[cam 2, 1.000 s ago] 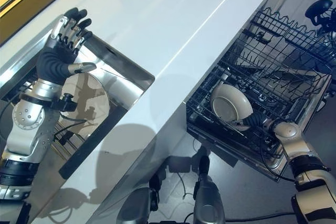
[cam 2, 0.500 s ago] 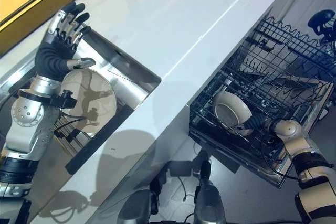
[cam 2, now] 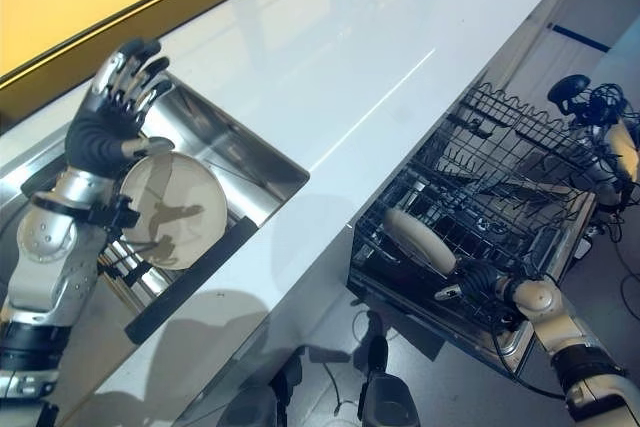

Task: Pick up plates and place into dishwasher.

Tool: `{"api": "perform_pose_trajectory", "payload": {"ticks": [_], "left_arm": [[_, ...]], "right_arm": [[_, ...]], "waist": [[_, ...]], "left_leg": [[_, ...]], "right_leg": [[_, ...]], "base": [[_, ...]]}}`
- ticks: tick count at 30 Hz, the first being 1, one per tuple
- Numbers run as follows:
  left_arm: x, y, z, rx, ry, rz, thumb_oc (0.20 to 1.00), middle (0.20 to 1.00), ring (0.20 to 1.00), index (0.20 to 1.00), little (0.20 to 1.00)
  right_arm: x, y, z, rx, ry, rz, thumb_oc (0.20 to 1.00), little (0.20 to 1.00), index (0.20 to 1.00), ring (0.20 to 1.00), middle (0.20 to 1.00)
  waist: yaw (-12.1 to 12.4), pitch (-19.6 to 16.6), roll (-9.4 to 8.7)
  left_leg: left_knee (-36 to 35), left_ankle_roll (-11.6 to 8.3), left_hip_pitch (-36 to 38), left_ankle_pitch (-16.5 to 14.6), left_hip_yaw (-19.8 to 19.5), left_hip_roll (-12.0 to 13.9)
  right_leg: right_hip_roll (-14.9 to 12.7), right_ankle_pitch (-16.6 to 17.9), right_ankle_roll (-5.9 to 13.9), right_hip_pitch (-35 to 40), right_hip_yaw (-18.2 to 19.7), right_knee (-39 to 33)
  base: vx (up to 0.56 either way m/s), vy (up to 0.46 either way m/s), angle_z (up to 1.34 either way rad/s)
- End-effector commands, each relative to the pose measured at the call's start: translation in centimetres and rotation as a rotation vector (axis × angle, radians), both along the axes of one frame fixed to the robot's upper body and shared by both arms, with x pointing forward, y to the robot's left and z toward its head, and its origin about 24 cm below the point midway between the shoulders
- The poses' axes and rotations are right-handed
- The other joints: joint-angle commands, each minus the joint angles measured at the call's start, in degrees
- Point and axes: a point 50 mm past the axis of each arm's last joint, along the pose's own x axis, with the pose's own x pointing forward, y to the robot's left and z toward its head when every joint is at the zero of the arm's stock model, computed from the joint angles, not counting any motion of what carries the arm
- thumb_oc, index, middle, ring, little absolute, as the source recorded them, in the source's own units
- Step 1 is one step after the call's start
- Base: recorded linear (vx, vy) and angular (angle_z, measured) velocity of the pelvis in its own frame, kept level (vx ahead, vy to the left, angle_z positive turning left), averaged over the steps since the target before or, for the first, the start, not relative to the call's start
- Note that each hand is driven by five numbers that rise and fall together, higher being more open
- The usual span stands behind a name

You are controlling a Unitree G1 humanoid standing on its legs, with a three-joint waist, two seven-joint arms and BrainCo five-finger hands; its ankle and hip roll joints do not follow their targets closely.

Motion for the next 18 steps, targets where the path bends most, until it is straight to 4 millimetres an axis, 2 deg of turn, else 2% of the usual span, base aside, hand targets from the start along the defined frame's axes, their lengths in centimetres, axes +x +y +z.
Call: {"api": "perform_pose_trajectory", "payload": {"ticks": [1,5,9,11,13,14,16,18], "left_arm": [[-1.5,0.9,1.3,0.009,-0.132,0.039,1.000,1.000,1.000,1.000,1.000],[-1.9,2.2,0.3,0.020,-0.114,0.174,1.000,1.000,1.000,1.000,1.000],[-2.3,3.6,-0.2,0.264,-0.144,0.396,1.000,1.000,1.000,1.000,1.000],[-2.1,4.6,-0.1,0.323,-0.124,0.467,1.000,1.000,1.000,1.000,1.000],[-1.9,5.4,-0.3,0.369,-0.112,0.534,1.000,1.000,1.000,1.000,1.000],[-1.8,6.4,-0.5,0.406,-0.092,0.596,1.000,1.000,1.000,1.000,1.000],[-1.9,7.7,-1.1,0.514,-0.072,0.700,1.000,1.000,1.000,1.000,1.000],[-2.0,8.7,-1.5,0.599,-0.047,0.746,1.000,1.000,1.000,1.000,1.000]], "right_arm": [[-0.5,2.1,0.2,0.013,-0.074,0.078,1.000,1.000,1.000,1.000,1.000],[-0.5,2.2,1.8,0.019,-0.179,0.050,1.000,1.000,1.000,1.000,1.000],[-0.4,2.1,4.6,0.022,-0.283,0.059,1.000,1.000,1.000,1.000,1.000],[0.1,1.9,6.9,0.039,-0.363,0.060,1.000,1.000,1.000,1.000,1.000],[0.3,2.2,8.0,0.052,-0.419,0.078,1.000,1.000,1.000,1.000,1.000],[0.4,2.7,9.2,0.067,-0.461,0.103,1.000,1.000,1.000,1.000,1.000],[0.4,3.2,10.5,0.075,-0.511,0.127,1.000,1.000,1.000,1.000,1.000],[0.4,3.3,11.6,0.079,-0.542,0.143,1.000,1.000,1.000,1.000,1.000]], "waist": [[-0.69,-3.45,-1.11],[-1.38,-4.86,-1.00],[-1.99,-6.93,-0.88],[-2.34,-7.82,-0.77],[-2.48,-8.24,-0.63],[-2.67,-8.63,-0.58],[-2.90,-8.91,-0.88],[-2.91,-8.84,-1.59]], "left_leg": [[-0.36,0.09,-6.29,6.42,-0.20,1.95],[-1.28,0.15,-5.10,6.44,-0.36,2.17],[-2.43,-0.15,-3.89,6.63,-0.29,2.76],[-2.34,-0.50,-3.50,6.68,-0.20,3.31],[-1.90,-0.73,-3.37,6.56,-0.14,3.68],[-0.88,-0.99,-3.40,6.37,-0.10,3.97],[2.50,-1.43,-4.14,5.49,-0.02,4.52],[8.79,-1.39,-6.32,4.60,-0.57,4.57]], "right_leg": [[-2.74,-8.14,3.46,1.64,4.11,4.81],[-1.92,-9.16,3.08,2.26,4.10,5.33],[-0.90,-10.06,2.72,3.18,4.00,5.22],[-0.31,-10.59,2.40,3.64,3.95,5.27],[0.03,-10.83,2.19,3.91,3.98,5.29],[0.41,-10.96,1.87,4.20,4.16,5.20],[0.60,-10.84,1.37,4.58,4.61,4.99],[0.57,-10.33,0.65,4.98,5.48,4.73]], "base": [[0.03,0.024,-0.06],[0.04,0.029,-0.04],[0.02,0.005,-0.02],[0.00,0.000,0.00],[0.00,0.000,0.00],[0.00,0.000,0.00],[0.01,-0.022,-0.01],[0.03,-0.053,-0.03]]}}
